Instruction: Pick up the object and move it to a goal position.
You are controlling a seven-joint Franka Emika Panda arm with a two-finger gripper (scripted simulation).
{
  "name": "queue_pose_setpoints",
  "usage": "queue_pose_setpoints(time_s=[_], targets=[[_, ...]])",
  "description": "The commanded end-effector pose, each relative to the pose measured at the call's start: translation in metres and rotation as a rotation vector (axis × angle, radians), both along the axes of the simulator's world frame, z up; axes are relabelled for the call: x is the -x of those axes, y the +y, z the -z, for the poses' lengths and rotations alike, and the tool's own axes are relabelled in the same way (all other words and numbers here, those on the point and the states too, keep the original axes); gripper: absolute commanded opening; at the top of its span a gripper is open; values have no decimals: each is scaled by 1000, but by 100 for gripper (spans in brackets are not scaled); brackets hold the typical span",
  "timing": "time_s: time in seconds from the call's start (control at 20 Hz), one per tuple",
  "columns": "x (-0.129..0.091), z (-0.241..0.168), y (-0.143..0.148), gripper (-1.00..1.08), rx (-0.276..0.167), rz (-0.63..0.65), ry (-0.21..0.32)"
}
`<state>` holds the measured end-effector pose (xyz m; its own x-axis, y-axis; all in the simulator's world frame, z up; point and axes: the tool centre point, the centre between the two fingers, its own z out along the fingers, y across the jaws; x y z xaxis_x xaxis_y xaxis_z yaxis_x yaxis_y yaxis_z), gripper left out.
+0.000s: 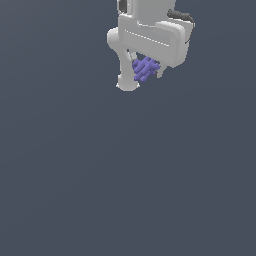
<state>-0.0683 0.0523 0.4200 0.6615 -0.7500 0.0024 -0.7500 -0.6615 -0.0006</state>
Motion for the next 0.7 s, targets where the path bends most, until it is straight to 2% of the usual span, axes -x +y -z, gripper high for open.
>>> queue_pose_setpoints(time_s=[0.0,0.3,0.65], targets=[[3,-19,6,-100,0,0,2],[7,-49,16,-100,-1,-1,2],[7,-60,20,-100,-2,-1,2]])
